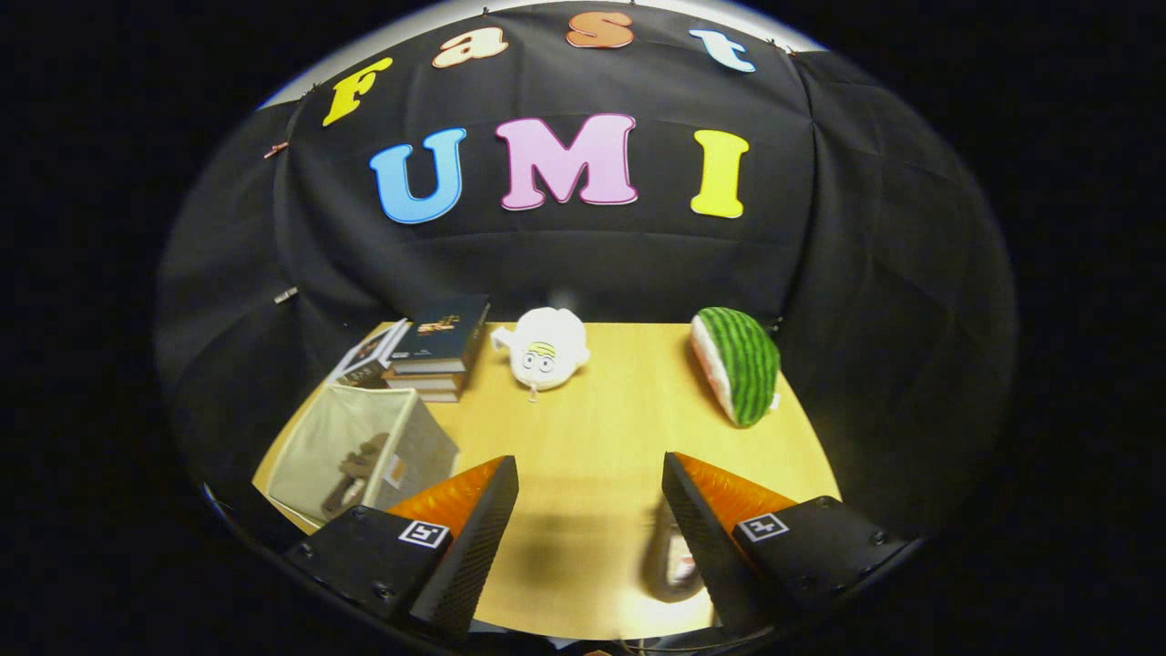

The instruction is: Open the storage box then place both shoes into the box .Put the left shoe in first, then the right shoe, with the right side of both shoes facing outward in a uniform manner.

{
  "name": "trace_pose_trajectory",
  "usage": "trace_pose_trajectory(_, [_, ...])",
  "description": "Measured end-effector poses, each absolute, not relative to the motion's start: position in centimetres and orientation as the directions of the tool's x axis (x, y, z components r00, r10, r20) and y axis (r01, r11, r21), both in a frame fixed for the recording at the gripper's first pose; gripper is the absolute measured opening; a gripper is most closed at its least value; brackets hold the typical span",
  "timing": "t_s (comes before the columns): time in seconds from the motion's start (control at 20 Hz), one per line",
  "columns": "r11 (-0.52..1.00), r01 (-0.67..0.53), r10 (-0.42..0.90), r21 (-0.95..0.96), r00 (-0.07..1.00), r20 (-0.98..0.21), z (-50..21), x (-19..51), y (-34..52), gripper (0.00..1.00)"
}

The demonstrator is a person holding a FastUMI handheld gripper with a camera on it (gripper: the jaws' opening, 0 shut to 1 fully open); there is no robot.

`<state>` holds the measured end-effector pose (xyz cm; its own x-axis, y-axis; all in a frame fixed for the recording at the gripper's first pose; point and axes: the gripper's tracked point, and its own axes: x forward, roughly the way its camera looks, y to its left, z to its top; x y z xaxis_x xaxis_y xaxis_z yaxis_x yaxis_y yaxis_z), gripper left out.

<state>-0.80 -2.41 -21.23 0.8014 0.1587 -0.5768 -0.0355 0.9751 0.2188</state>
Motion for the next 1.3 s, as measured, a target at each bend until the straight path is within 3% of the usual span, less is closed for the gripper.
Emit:
trace_pose_trajectory(0.3, [0.984,0.029,0.103,0.174,0.703,-0.704,-30.0,-3.7,-9.5,0.98])
trace_pose_trajectory(0.75, [0.985,-0.005,0.149,0.174,0.541,-0.828,-42.9,-4.3,-11.3,0.96])
trace_pose_trajectory(1.0, [0.981,-0.010,0.171,0.196,0.534,-0.828,-45.9,-1.2,-11.2,0.72])
trace_pose_trajectory(1.2, [0.985,0.062,0.101,0.158,0.532,-0.841,-46.1,-0.4,-12.1,0.20])
trace_pose_trajectory(1.25, [0.983,0.081,0.099,0.166,0.528,-0.843,-45.5,-0.7,-12.1,0.11])
trace_pose_trajectory(1.3, [0.979,0.093,0.107,0.182,0.525,-0.844,-45.0,-1.1,-12.0,0.09])
